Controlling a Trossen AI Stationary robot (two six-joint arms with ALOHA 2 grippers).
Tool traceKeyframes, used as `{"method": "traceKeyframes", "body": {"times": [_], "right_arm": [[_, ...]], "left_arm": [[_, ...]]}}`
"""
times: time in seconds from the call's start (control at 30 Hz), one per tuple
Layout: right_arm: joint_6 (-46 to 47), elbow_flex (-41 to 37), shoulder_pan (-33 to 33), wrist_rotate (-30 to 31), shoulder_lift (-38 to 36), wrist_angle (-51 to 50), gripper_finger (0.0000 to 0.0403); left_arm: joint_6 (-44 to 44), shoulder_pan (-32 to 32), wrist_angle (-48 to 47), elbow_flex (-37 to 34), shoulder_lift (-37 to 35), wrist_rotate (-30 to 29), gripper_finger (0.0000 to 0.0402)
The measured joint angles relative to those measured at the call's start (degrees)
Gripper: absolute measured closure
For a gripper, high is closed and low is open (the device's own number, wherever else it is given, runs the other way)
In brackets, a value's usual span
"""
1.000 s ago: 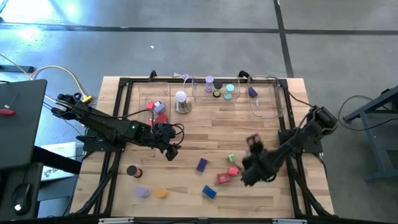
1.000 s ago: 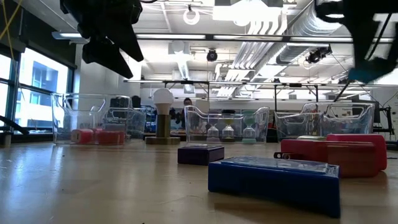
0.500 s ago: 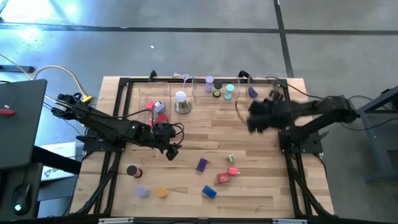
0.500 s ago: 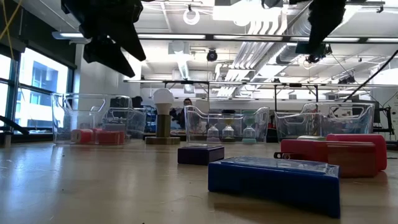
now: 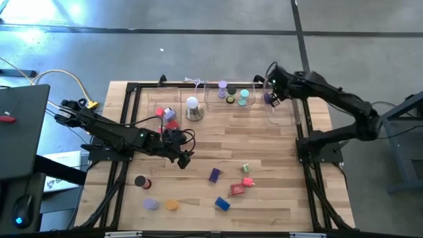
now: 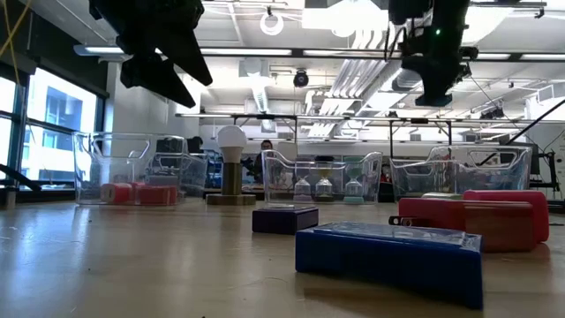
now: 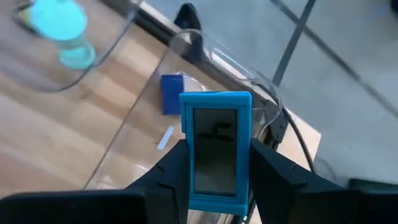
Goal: Pick & Place Office items
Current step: Put the light blue digital clock into the right transparent bin
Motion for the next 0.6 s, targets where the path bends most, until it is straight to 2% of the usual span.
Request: {"method": "traceKeyframes", "body": {"times": [0.2, 0.37, 0.5, 0.6], "right_arm": [[-0.3, -5.5, -6.7, -5.8, 3.3, 4.4, 0.0285], [-1.8, -10.9, -9.3, -6.1, 7.3, 8.9, 0.0285], [-2.1, -12.4, -11.5, -6.8, 10.8, 11.0, 0.0285], [-1.8, -12.5, -12.6, -10.2, 13.3, 10.7, 0.0285]], "left_arm": [[0.0, 0.0, 0.3, 0.0, 1.3, 0.0, 0.0115], [0.5, 0.0, 0.7, 0.0, 4.7, 0.0, 0.0115], [0.8, 0.0, 0.8, 0.0, 6.3, 0.0, 0.0115], [0.8, 0.1, 1.0, 0.0, 6.4, 0.0, 0.0115]]}}
